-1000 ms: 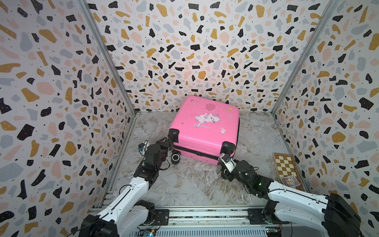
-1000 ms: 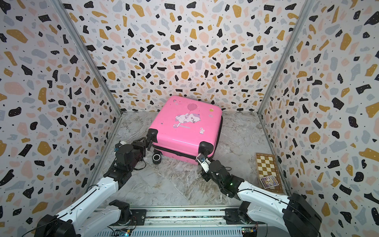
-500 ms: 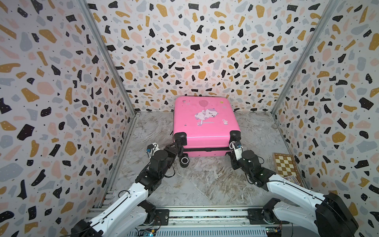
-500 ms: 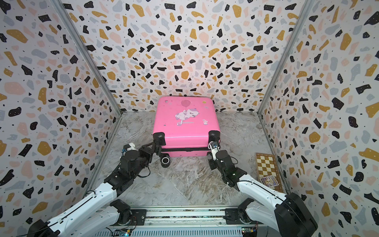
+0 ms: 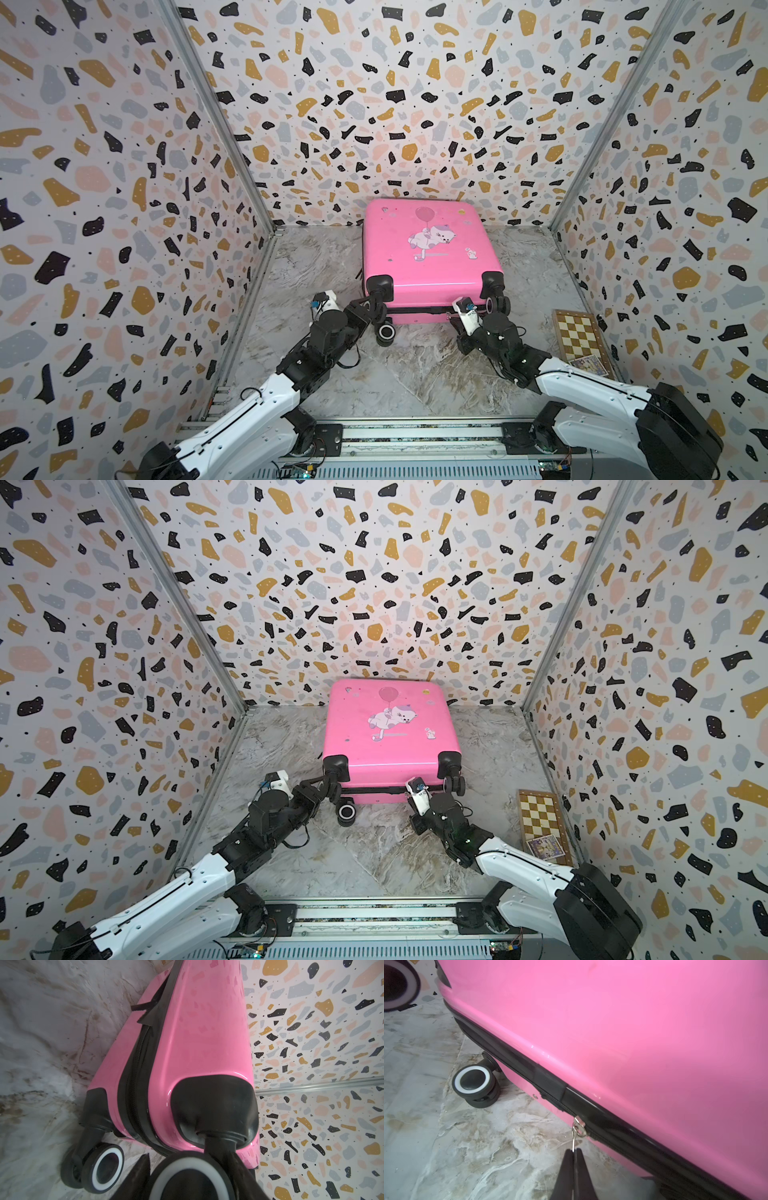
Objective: Open the suitcase zippers
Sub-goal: Unzip the zipper on the suitcase.
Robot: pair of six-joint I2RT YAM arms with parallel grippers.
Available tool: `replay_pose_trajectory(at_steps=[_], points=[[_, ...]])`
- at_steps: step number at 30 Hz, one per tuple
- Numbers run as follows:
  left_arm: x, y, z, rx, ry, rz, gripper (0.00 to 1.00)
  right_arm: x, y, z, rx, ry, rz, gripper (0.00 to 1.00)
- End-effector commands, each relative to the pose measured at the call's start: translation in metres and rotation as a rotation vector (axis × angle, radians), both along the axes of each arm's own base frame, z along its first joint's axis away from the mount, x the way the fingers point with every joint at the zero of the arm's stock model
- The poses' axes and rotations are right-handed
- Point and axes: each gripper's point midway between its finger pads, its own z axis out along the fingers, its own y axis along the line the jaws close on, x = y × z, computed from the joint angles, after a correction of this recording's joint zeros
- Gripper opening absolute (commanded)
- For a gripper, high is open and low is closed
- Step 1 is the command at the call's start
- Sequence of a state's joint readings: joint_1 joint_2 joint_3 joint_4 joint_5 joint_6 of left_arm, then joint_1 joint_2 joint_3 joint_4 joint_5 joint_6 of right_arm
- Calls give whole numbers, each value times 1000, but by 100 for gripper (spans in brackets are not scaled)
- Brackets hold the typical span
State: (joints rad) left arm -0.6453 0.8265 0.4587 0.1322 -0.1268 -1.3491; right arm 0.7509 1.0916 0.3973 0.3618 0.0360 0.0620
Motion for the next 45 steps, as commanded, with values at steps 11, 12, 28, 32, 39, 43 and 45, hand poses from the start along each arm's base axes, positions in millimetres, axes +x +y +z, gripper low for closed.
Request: replay_pose_trajectory(at_steps=[11, 12, 28, 32, 39, 43, 45], points=[[-73, -127, 4, -1, -71, -508, 22, -17, 44, 19, 136, 2, 119, 0], [-77, -133, 9, -8, -88, -529, 25, -16, 42, 19, 139, 2, 104, 0], [-98, -27, 42, 357, -129, -498, 91, -34, 22, 13, 180, 8, 83, 0], [-77, -12, 33, 342, -66, -476, 78, -37, 24, 14, 193, 16, 100, 0], [-20, -11, 12, 276, -25, -464, 57, -47, 39, 19, 219, 9, 145, 0], [6, -28, -1, 260, -17, -501, 51, -51, 49, 23, 222, 2, 163, 0], [17, -34, -14, 266, 3, -513, 48, -53, 54, 26, 226, -3, 172, 0]])
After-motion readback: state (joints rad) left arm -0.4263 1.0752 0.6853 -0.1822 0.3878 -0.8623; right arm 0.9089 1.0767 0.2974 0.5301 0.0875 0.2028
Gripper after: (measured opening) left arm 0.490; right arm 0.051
